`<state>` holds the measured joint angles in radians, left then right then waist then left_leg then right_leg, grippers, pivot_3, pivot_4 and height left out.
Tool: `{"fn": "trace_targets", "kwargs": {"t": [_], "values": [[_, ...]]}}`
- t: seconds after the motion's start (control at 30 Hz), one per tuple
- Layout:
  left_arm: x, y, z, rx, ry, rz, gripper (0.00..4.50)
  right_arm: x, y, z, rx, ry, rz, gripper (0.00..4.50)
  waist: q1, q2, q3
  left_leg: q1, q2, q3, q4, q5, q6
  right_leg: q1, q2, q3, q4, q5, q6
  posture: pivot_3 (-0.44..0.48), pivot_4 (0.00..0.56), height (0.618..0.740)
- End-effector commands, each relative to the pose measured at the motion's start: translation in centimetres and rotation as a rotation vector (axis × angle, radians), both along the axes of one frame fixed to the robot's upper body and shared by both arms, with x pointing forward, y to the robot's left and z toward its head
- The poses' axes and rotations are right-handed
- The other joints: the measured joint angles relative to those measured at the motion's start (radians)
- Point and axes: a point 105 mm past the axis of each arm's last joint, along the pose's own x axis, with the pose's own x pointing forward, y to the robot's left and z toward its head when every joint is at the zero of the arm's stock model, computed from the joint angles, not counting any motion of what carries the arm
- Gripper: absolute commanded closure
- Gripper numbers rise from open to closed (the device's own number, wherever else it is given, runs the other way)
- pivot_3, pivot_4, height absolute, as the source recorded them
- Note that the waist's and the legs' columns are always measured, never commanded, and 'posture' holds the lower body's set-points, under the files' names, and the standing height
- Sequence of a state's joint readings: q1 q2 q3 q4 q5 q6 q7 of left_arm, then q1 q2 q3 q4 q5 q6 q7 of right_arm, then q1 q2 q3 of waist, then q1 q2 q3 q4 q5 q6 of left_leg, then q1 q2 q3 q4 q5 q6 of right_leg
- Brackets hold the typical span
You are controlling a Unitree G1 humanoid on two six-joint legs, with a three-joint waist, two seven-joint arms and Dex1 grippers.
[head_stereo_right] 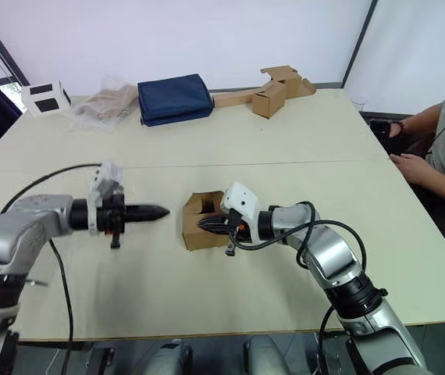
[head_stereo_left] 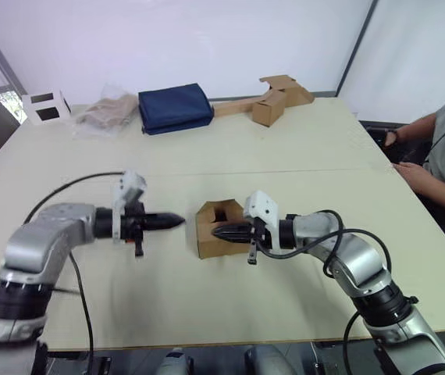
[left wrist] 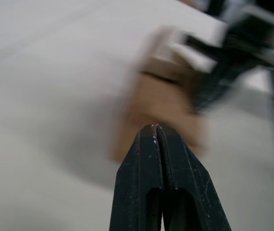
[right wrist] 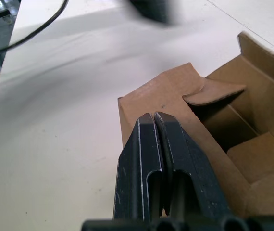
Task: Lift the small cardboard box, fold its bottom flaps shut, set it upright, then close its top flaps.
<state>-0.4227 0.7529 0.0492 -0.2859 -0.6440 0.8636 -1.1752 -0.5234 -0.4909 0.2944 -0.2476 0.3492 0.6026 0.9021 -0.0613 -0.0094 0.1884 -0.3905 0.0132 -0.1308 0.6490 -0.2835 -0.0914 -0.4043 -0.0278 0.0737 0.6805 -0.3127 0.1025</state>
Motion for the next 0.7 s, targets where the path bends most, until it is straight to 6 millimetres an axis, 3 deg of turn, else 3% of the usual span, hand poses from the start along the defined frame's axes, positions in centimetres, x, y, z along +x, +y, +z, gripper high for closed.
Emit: {"fn": "trace_targets", "kwargs": {"t": [0.03,0.13,0.37,0.53,0.6,0.7], "values": [[-0.5,-1.6,0.3,-0.011,-0.022,-0.02,4.46,0.1,0.2,1.2,0.028,-0.043,0.005,4.5,0.003,0.0,0.0,0.0,0.0,0.0,0.0,0.0,0.0,0.0,0.0,0.0,0.0,0.0,0.0,0.0,0.15,0.74],[-0.5,-2.0,0.1,-0.012,-0.024,-0.027,4.46,0.2,0.2,1.3,0.027,-0.046,0.001,4.5,0.003,0.0,0.0,0.001,0.0,0.0,0.0,0.0,0.0,0.001,0.0,0.0,0.0,0.0,0.0,0.0,0.15,0.74],[2.2,-2.2,-1.3,0.023,-0.073,0.05,4.46,0.1,0.2,1.5,0.028,-0.046,-0.001,4.5,0.005,0.0,0.0,0.001,0.0,0.0,0.0,0.0,0.0,0.001,0.0,0.0,0.0,0.0,0.0,0.0,0.15,0.74],[2.2,-2.3,-1.8,0.039,-0.074,0.026,4.46,-0.2,0.1,2.0,0.034,-0.049,0.005,4.5,0.006,0.0,0.0,0.001,0.0,0.001,0.0,0.0,0.0,0.0,0.0,0.0,0.0,0.0,0.0,0.0,0.15,0.74],[2.2,-2.3,-1.9,0.043,-0.077,0.02,4.46,-0.7,0.3,3.9,0.099,-0.046,0.03,4.5,0.007,0.0,0.0,0.001,0.0,0.001,0.0,0.0,0.0,0.0,0.0,0.0,0.0,0.0,0.0,0.0,0.15,0.74],[2.3,-2.1,-2.0,0.043,-0.074,0.022,4.46,-0.1,0.4,8.5,0.275,-0.074,0.013,4.5,0.003,0.0,0.0,0.001,0.0,0.001,0.0,0.0,0.0,0.0,0.0,0.0,0.0,0.0,0.0,0.0,0.15,0.74]]}}
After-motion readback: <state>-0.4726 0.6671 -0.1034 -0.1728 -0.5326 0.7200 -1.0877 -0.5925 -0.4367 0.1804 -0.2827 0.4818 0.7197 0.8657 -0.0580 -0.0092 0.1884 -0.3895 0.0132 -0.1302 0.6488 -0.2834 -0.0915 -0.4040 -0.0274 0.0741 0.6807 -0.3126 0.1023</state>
